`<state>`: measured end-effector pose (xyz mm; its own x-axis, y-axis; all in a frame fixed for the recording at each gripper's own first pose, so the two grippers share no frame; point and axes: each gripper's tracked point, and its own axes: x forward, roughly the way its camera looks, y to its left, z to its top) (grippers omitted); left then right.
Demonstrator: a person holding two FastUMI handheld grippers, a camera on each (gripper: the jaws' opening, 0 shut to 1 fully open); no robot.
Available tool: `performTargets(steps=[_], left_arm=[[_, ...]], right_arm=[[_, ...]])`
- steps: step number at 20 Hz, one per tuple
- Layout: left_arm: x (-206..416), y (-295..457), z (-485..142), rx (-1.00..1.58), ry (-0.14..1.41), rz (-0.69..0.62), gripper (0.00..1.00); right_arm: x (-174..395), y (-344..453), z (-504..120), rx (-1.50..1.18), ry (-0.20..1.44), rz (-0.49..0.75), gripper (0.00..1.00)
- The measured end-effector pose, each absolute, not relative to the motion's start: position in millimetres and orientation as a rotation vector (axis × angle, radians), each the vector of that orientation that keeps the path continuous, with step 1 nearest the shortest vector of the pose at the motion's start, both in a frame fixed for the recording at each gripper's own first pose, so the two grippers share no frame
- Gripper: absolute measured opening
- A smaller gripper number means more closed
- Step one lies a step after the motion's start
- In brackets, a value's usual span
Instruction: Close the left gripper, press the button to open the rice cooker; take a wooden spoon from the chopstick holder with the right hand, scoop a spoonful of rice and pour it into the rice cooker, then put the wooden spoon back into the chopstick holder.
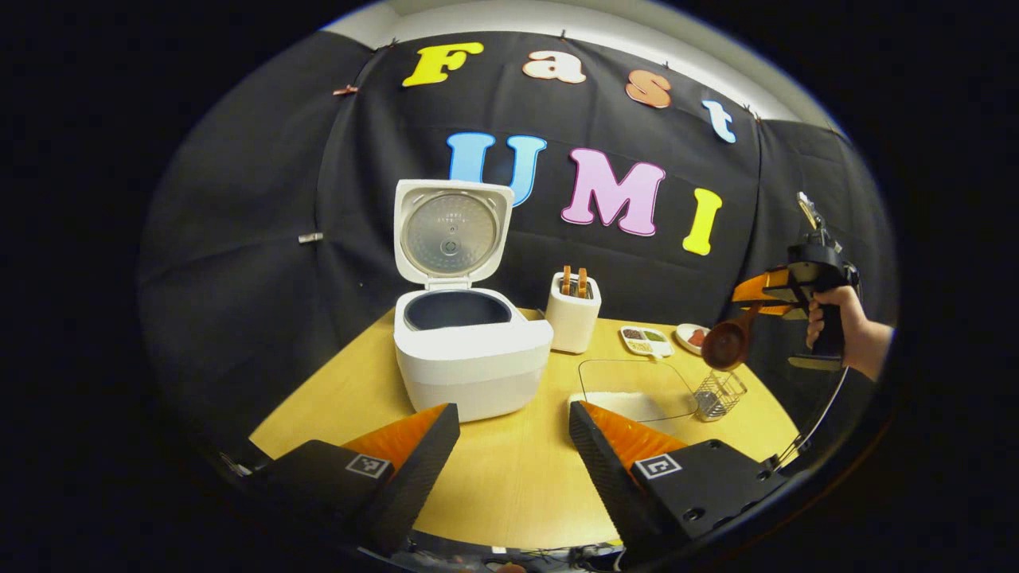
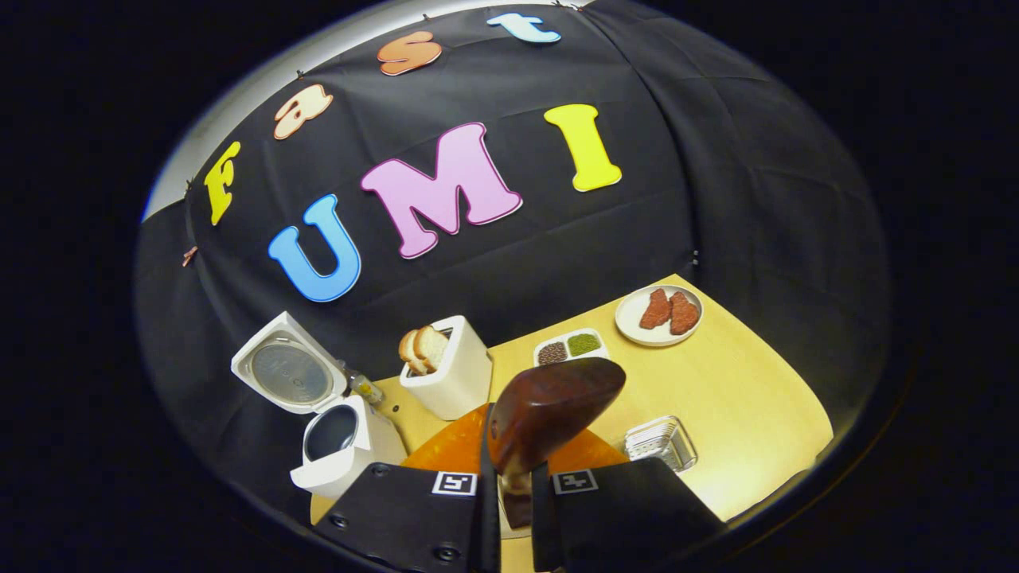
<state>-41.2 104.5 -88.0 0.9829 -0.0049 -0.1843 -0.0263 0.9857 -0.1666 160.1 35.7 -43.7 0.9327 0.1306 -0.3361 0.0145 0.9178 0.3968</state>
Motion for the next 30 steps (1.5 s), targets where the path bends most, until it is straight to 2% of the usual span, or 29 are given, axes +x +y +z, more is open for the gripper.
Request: performTargets(steps=[1,2,7,16,17,18,24,27,28,29,30], left_arm=[[-43.1,105.2,-95.6,-0.203,0.197,0.0,0.96],[-44.4,107.7,-102.2,-0.226,0.209,-0.002,0.96],[-47.3,110.3,-119.7,-0.228,0.226,-0.046,0.96],[-42.4,128.1,-165.9,-0.171,0.317,-0.081,0.96],[-42.8,128.4,-169.5,-0.175,0.328,-0.083,0.96],[-43.9,129.9,-170.2,-0.174,0.331,-0.079,0.96],[-48.2,134.5,-171.8,-0.189,0.333,-0.048,0.96],[-48.8,133.6,-171.8,-0.19,0.331,-0.039,0.96],[-48.9,134.3,-170.7,-0.191,0.329,-0.035,0.96],[-48.0,134.1,-169.7,-0.191,0.326,-0.031,0.96],[-48.5,133.6,-168.7,-0.192,0.323,-0.028,0.96]], right_arm=[[161.8,44.6,-44.1,0.389,0.357,0.065,0.15],[164.3,52.6,-46.3,0.369,0.352,0.069,0.19],[172.5,92.6,-82.5,0.279,0.369,0.106,0.2],[194.7,114.6,-173.5,0.079,0.43,0.075,0.2],[195.3,116.3,-177.8,0.069,0.43,0.07,0.24],[195.1,117.2,-182.7,0.06,0.429,0.064,0.2],[173.2,137.4,-208.8,0.126,0.471,0.054,0.2],[161.3,160.3,-215.8,0.166,0.517,0.097,0.2],[158.7,165.7,-216.3,0.184,0.529,0.106,0.16],[156.3,168.8,-216.3,0.199,0.538,0.111,0.2],[154.6,172.4,-217.4,0.219,0.549,0.114,0.2]])
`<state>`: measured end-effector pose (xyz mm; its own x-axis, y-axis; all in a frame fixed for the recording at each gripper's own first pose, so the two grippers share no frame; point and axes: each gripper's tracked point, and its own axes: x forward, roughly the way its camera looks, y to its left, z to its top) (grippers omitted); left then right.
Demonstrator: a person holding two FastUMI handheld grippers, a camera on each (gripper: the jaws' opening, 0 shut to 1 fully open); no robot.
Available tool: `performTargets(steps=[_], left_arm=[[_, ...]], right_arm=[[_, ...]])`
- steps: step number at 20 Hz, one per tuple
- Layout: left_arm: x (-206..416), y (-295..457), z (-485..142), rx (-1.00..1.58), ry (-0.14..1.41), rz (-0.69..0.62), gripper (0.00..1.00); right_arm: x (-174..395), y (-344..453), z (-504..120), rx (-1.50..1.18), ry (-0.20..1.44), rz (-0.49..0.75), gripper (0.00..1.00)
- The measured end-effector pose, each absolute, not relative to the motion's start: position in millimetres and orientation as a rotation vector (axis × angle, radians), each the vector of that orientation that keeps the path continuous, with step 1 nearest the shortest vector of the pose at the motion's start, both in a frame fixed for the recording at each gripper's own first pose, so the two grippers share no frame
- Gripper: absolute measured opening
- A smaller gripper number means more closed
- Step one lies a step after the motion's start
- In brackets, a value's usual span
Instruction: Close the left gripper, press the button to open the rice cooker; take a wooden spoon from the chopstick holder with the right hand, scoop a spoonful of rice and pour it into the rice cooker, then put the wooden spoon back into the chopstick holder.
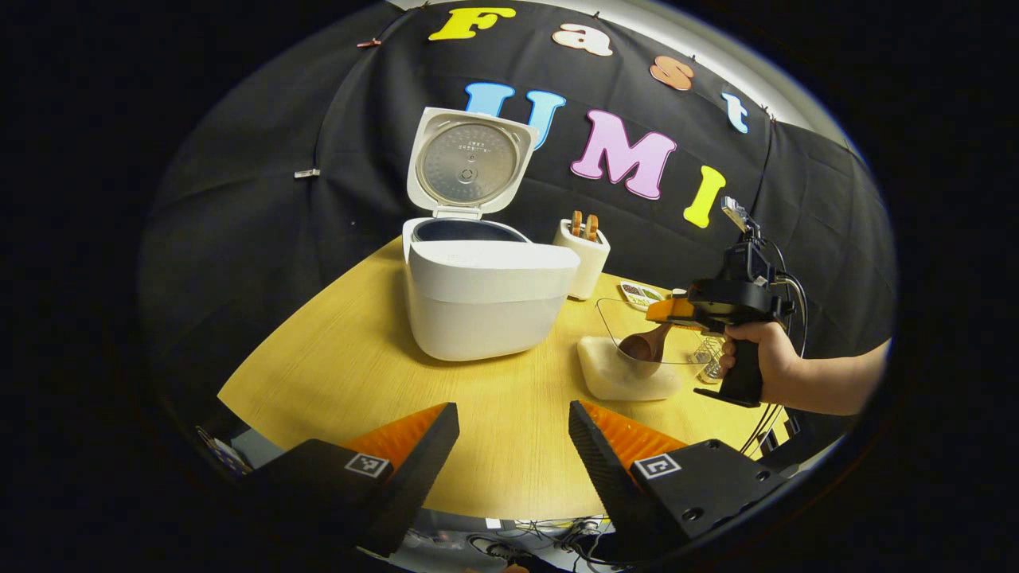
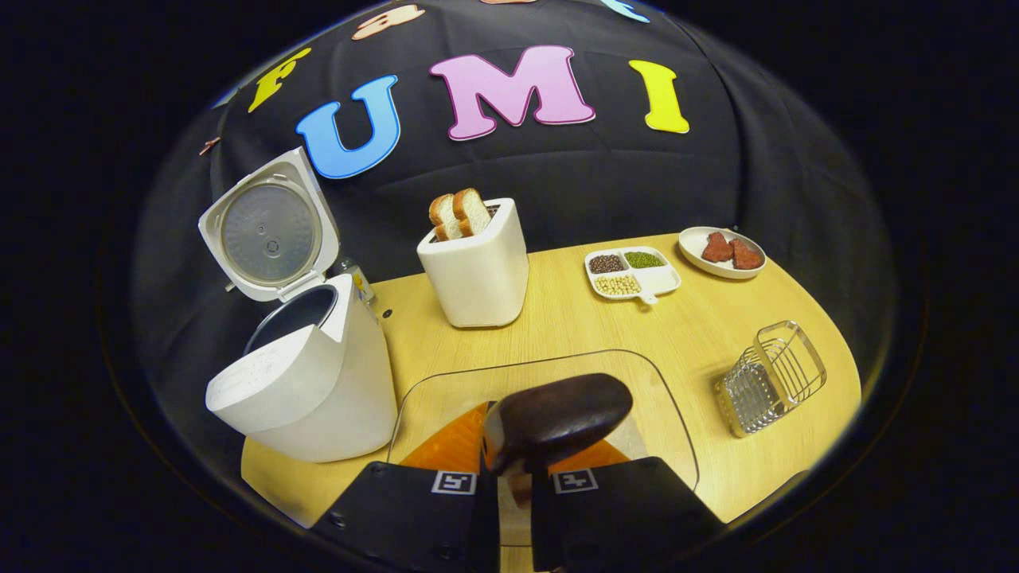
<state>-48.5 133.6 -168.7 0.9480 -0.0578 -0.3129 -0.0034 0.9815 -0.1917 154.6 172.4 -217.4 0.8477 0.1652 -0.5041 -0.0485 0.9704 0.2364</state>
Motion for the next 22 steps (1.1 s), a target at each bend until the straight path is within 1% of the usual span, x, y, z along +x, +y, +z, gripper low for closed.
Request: performTargets(steps=[1,2,3,6,11,12,13,17,22], left_arm=[[-48.3,133.8,-168.6,-0.191,0.32,-0.024,0.96],[-48.8,133.8,-167.2,-0.189,0.318,-0.02,0.96],[-48.9,134.4,-167.5,-0.188,0.316,-0.016,0.96],[-50.8,135.2,-169.2,-0.203,0.317,-0.003,0.96],[-51.1,134.2,-171.8,-0.231,0.323,0.014,0.96],[-51.1,134.8,-170.1,-0.231,0.322,0.017,0.96],[-51.1,134.5,-169.4,-0.229,0.32,0.018,0.96],[-49.1,132.3,-162.7,-0.207,0.31,0.015,0.96],[-50.0,126.2,-156.5,-0.212,0.304,0.007,0.96]], right_arm=[[152.6,175.2,-218.6,0.247,0.563,0.114,0.2],[150.9,177.1,-219.9,0.288,0.584,0.114,0.16],[149.6,179.8,-221.0,0.343,0.607,0.113,0.2],[147.5,181.4,-223.3,0.502,0.674,0.087,0.2],[145.4,186.5,-223.6,0.645,0.739,0.081,0.2],[145.5,187.1,-222.9,0.668,0.749,0.079,0.16],[146.0,185.2,-223.1,0.679,0.753,0.073,0.2],[147.0,174.9,-218.9,0.783,0.764,0.051,0.2],[151.2,143.0,-215.7,0.972,0.764,-0.027,0.2]])
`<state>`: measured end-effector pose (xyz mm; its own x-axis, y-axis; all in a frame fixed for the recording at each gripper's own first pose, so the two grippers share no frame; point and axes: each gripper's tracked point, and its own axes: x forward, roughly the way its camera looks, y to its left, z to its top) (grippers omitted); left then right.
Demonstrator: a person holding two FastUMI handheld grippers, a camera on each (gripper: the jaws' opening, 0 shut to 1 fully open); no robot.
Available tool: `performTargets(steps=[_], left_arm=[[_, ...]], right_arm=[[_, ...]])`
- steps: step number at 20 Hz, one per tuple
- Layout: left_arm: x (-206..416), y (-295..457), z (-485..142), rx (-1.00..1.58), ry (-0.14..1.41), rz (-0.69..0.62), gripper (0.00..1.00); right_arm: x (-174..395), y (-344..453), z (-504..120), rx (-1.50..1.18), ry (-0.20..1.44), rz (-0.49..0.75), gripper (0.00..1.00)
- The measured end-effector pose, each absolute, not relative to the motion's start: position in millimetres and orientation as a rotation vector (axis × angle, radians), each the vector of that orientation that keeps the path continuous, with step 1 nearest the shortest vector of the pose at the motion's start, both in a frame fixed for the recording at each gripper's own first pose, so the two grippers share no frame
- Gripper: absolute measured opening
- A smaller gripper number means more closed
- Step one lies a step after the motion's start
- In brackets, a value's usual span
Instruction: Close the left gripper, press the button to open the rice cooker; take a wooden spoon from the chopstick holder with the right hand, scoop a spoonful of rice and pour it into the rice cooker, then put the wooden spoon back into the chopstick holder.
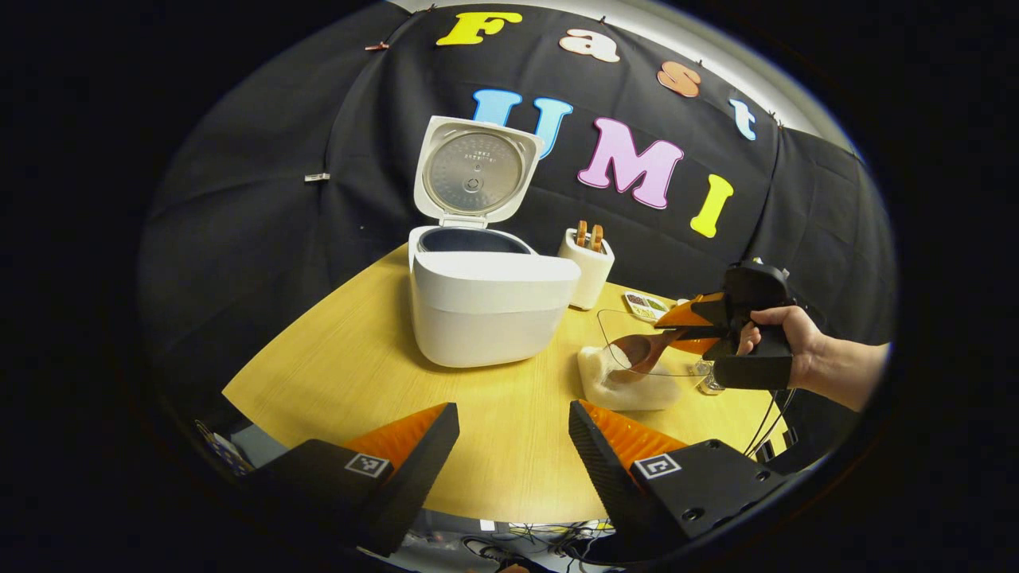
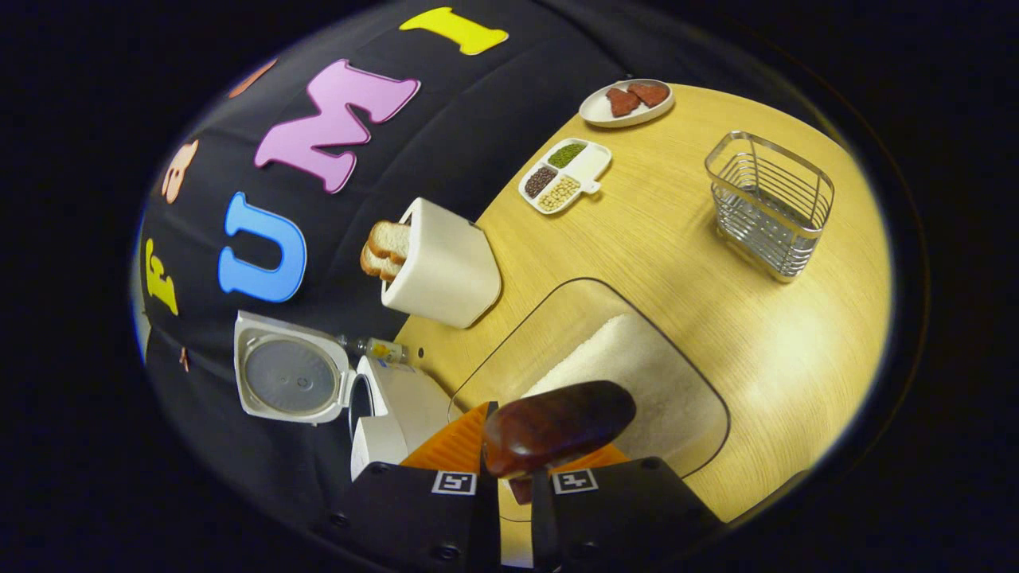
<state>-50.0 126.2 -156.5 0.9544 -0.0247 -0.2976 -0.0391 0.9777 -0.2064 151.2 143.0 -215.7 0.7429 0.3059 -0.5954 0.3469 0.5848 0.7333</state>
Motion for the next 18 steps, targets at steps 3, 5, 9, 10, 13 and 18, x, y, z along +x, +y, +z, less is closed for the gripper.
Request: performTargets(steps=[3,5,9,10,13,18], left_arm=[[-51.8,121.6,-154.1,-0.24,0.303,0.002,0.96],[-53.9,120.0,-154.7,-0.249,0.305,0.0,0.96],[-57.6,115.4,-151.3,-0.229,0.296,-0.024,0.96],[-57.8,115.3,-147.8,-0.217,0.285,-0.029,0.96],[-59.8,117.5,-146.5,-0.198,0.271,-0.029,0.96],[-67.1,118.3,-146.1,-0.211,0.255,-0.022,0.96]], right_arm=[[155.9,121.9,-200.9,1.046,0.731,-0.056,0.2],[157.2,113.8,-188.9,1.07,0.71,-0.057,0.2],[155.9,106.5,-165.6,1.109,0.681,-0.042,0.2],[154.9,106.9,-160.0,1.123,0.677,-0.032,0.2],[152.4,109.6,-148.5,1.16,0.681,-0.016,0.2],[159.0,131.0,-114.2,1.204,0.667,0.047,0.19]])
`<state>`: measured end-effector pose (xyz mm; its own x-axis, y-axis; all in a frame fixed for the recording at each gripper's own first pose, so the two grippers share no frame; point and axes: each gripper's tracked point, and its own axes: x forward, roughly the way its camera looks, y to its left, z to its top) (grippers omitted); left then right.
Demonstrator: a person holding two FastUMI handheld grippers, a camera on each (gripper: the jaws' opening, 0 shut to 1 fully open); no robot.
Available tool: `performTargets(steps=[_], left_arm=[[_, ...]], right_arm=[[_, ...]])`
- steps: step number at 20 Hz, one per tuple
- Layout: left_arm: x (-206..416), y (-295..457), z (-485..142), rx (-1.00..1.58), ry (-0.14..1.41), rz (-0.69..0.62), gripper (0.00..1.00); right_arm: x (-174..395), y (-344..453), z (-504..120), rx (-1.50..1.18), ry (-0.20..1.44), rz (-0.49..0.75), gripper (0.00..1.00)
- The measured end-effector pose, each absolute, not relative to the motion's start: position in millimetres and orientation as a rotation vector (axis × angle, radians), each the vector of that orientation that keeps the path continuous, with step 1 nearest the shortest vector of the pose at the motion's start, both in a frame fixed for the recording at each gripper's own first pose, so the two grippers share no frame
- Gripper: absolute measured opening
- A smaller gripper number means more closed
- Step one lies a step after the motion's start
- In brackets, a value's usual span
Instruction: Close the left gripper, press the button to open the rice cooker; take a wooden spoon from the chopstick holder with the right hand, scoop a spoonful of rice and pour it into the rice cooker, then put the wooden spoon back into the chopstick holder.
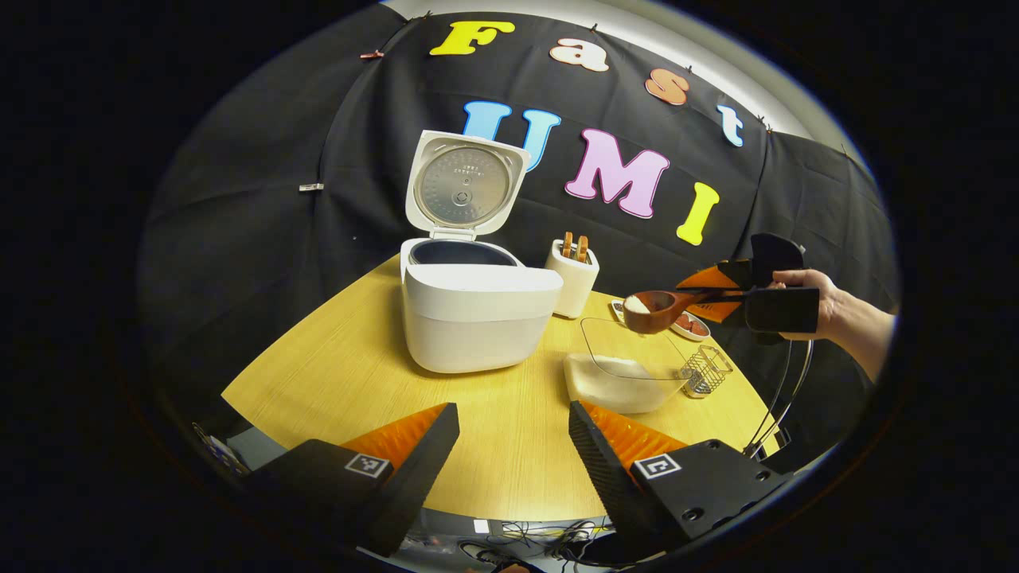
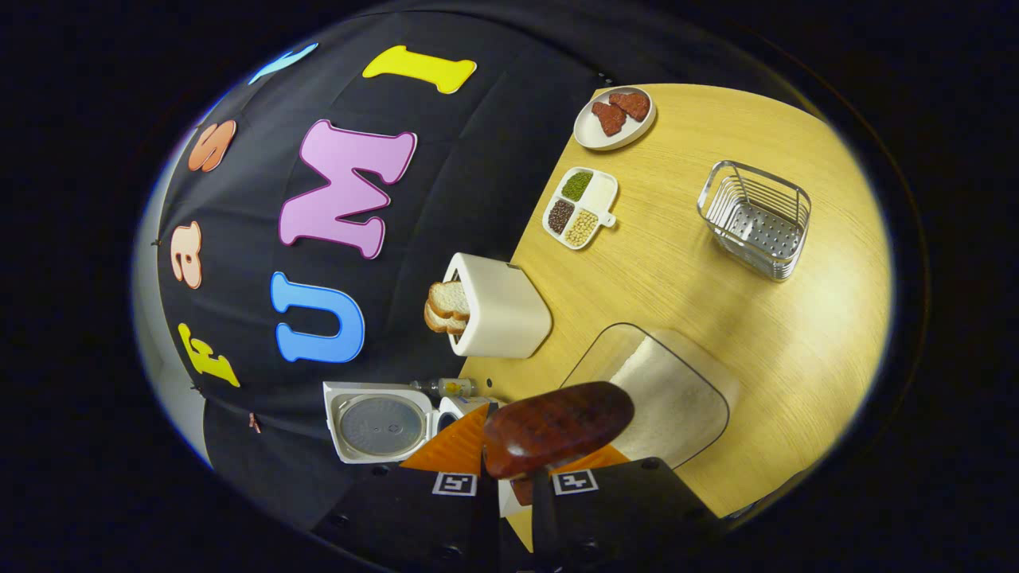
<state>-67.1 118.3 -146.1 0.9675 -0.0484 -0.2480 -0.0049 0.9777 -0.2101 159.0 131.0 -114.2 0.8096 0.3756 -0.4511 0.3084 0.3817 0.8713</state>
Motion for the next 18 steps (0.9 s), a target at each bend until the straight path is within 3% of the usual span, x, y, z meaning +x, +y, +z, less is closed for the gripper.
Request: performTargets(steps=[18], left_arm=[[-77.0,140.5,-141.8,-0.216,0.239,-0.002,0.96]], right_arm=[[214.7,283.9,-30.9,1.229,0.651,0.286,0.19]])
